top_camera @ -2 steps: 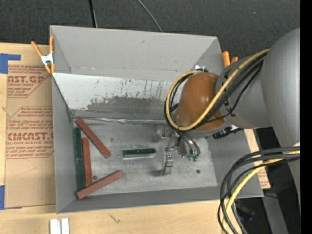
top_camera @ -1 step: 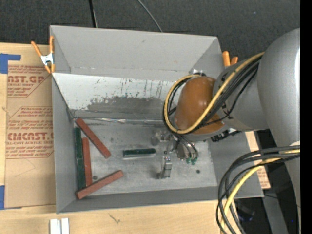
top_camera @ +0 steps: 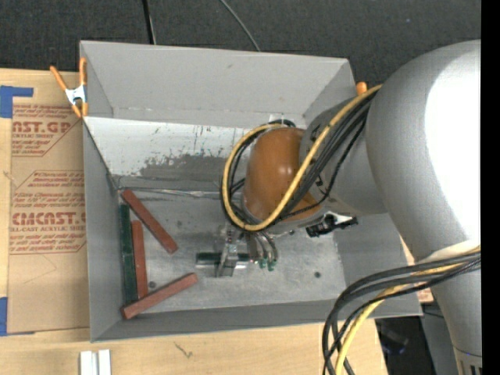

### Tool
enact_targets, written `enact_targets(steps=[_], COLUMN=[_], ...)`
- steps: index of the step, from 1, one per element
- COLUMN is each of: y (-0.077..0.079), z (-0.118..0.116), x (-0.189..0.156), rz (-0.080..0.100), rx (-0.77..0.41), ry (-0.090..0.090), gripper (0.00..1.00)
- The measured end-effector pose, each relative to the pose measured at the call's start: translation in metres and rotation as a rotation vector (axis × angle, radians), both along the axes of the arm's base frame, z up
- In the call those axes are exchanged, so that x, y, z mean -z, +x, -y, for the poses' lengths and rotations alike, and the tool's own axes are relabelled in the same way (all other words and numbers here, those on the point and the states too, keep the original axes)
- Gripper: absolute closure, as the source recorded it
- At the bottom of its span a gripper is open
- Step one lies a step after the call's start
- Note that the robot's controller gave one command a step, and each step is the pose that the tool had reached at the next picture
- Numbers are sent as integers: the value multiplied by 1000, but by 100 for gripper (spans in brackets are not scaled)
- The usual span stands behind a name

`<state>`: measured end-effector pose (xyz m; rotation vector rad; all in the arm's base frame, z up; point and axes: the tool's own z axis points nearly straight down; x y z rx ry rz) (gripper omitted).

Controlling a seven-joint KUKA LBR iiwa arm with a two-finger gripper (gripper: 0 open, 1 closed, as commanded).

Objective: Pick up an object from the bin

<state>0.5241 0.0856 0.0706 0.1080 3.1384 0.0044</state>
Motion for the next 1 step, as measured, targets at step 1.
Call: enact_targets(steps=[1], y=[0], z=[0], x=[0], rz=[0], rx=[0], ry=[0], gripper=[100])
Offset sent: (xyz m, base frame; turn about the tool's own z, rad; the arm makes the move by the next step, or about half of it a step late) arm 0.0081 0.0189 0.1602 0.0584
